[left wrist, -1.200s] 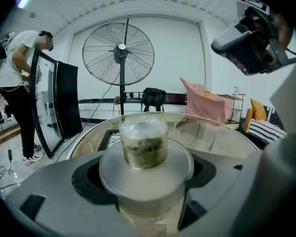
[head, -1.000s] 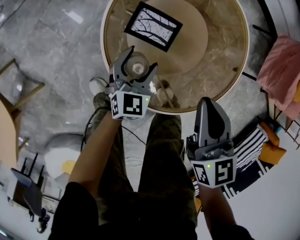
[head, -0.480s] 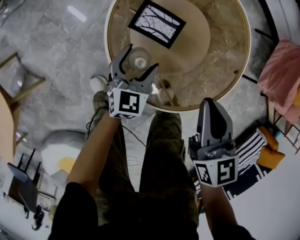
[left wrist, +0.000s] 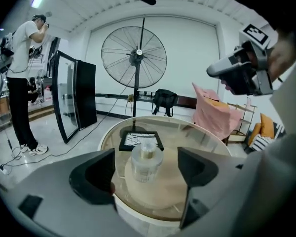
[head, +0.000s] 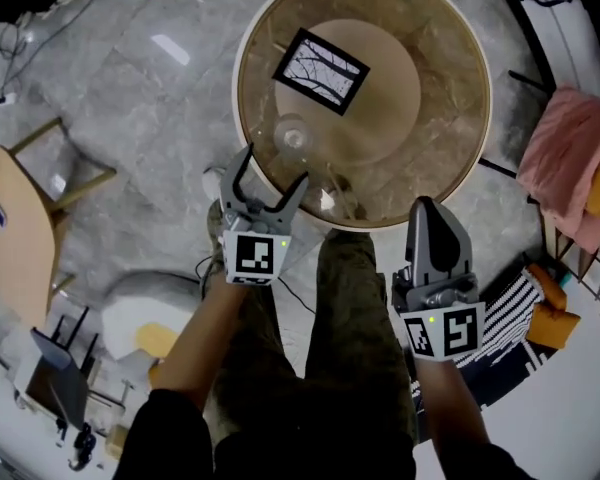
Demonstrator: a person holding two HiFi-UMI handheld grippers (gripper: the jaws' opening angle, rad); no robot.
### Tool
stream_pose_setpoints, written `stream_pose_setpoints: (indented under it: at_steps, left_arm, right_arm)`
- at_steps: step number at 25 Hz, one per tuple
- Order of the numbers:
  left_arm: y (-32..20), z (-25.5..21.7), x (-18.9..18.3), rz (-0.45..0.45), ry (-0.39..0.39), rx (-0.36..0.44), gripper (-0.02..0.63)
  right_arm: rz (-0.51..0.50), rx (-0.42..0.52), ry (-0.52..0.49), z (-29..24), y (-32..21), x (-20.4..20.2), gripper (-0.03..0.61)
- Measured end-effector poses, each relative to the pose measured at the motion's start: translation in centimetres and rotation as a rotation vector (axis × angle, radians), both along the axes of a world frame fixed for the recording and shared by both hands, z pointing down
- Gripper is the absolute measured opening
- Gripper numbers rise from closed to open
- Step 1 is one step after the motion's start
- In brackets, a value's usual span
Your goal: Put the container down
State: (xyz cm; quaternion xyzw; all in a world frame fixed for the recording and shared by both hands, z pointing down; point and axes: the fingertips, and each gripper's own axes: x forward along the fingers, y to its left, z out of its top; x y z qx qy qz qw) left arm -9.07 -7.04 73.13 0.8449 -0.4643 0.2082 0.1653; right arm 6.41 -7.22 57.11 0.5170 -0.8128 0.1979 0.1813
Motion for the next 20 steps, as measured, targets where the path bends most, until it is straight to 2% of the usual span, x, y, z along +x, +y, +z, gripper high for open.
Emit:
stream_pose_setpoints:
  at_steps: [4,8,11,13,14,16,18,20]
  left_arm:
    - [-0.2,-7.3,-0.9,-0.053,0.073,-0.03,0.393]
    - [-2.4,-16.6,-0.6,-0.048,0.169,-0.026,0.386]
    - [-4.3,-24.7,0.2,-0.049,0.2,0.056,0.286]
    - [-5.0,-29.8,0.9,-0.042,0.198,0.1,0.265]
    - [-5.2,-32.2,1.2,-0.035,0.197,0.115,0.229]
    - [-5.2,-36.4,1.5,-0.015,0.216,0.143,0.15]
    - [-5.2,-39.9,1.4,0.004,0.241,0.164,0.098]
    - [-4.9,-43.1,0.5,0.014,0.229,0.189,0.053]
  right_arm:
    - [-0.006,0.058,0.006,-4.9,-1.8,0.0,0.021]
    - [0.02,0.115,0.012,-9.9,-3.3,0.1,0.021]
    - [0.034,0.152,0.013,-14.5,-3.9,0.8,0.021]
    - [0.052,0.174,0.001,-17.6,-4.1,1.4,0.021]
    - [0.064,0.186,-0.003,-19.2,-4.1,1.6,0.021]
    - [0.092,0.21,0.001,-22.6,-4.0,1.9,0.021]
    - [0.125,0.232,0.01,-25.7,-4.1,1.7,0.021]
    - [0.143,0.259,0.014,-28.7,-4.2,1.0,0.021]
